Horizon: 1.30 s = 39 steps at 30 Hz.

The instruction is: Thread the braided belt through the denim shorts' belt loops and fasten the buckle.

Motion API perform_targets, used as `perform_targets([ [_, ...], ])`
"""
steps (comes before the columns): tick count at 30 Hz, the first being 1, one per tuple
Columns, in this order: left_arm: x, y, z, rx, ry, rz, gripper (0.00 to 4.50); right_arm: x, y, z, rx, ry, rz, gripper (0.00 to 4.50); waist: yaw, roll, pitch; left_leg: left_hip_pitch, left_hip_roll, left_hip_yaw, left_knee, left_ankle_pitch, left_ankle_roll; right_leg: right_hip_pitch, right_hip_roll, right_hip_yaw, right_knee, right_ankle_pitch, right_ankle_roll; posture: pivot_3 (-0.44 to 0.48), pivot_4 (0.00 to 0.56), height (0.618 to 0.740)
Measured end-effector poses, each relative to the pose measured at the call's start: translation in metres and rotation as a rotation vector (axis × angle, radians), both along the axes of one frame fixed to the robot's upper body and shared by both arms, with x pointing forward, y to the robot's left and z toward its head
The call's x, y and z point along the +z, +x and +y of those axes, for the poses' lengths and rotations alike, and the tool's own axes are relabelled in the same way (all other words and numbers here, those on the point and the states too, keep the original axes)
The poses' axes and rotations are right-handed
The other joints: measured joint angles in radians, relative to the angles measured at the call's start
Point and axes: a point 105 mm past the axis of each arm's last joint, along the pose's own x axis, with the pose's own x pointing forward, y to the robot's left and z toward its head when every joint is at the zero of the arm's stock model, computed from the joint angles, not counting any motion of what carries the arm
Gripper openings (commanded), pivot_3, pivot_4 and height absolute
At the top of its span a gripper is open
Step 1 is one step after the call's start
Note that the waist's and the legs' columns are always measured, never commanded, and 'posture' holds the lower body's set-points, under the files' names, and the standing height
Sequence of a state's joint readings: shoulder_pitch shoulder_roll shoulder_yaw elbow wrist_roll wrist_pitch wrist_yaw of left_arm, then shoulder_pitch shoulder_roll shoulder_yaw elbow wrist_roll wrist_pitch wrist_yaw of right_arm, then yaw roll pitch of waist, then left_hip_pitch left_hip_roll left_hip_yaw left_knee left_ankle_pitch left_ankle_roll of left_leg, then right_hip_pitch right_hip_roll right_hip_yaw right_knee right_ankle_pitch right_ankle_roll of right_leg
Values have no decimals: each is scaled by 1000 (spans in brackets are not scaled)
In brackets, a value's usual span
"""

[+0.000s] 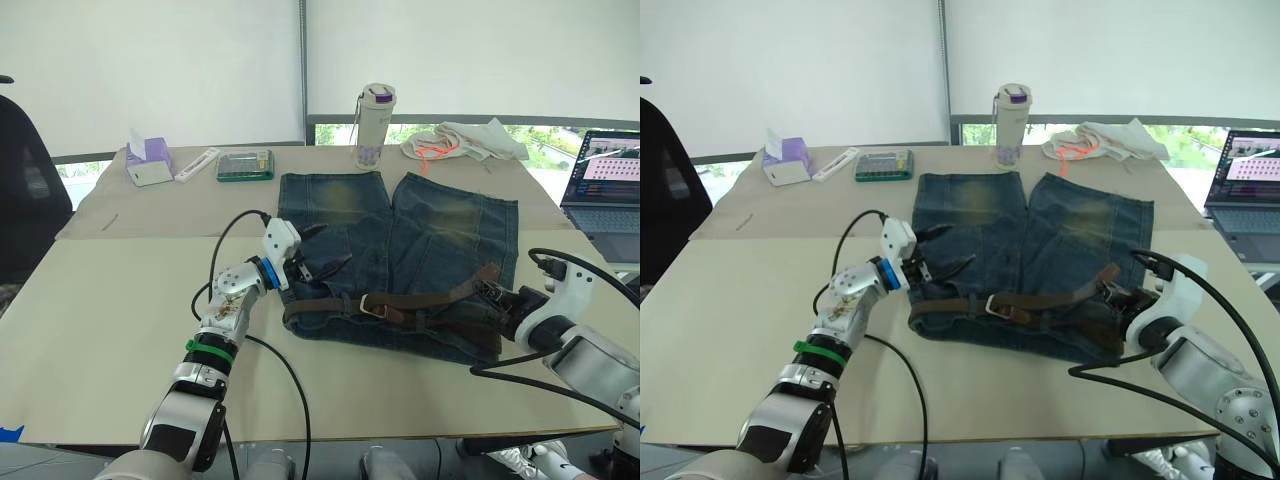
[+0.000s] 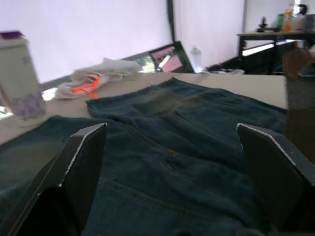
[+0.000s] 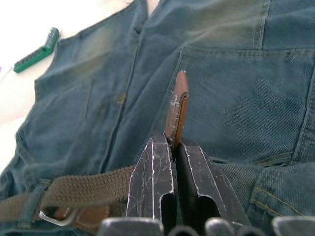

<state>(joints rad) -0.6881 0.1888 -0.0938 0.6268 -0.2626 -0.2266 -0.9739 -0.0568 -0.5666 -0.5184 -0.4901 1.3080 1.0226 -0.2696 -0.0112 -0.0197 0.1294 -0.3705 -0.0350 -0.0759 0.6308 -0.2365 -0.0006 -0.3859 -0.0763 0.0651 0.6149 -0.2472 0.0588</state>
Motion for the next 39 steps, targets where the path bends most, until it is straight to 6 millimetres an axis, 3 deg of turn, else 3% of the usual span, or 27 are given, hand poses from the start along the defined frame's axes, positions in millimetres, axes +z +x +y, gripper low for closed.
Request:
perform_targets([
  [8,-19,-20,-29,-249,63,77,1927,1,3,7,16,14,-20,0,-1,0,0,-1,0,0,0,0,0,0,0,0,0,0,0,0,150,740],
  [14,-31,-24,-39,-304,89,116,13,2,3,7,11,18,-30,0,-2,0,0,-1,1,0,0,0,0,0,1,0,0,0,0,0,150,740],
  [23,-49,-25,-42,-322,184,123,13,-4,0,7,11,11,-13,0,-1,0,0,-1,0,0,1,0,0,0,0,0,0,0,0,0,150,740],
  [39,-67,-20,-53,-325,446,82,13,6,-1,3,15,-32,-29,0,0,0,-3,2,1,0,1,-1,1,6,0,-1,-1,-3,5,0,150,740],
])
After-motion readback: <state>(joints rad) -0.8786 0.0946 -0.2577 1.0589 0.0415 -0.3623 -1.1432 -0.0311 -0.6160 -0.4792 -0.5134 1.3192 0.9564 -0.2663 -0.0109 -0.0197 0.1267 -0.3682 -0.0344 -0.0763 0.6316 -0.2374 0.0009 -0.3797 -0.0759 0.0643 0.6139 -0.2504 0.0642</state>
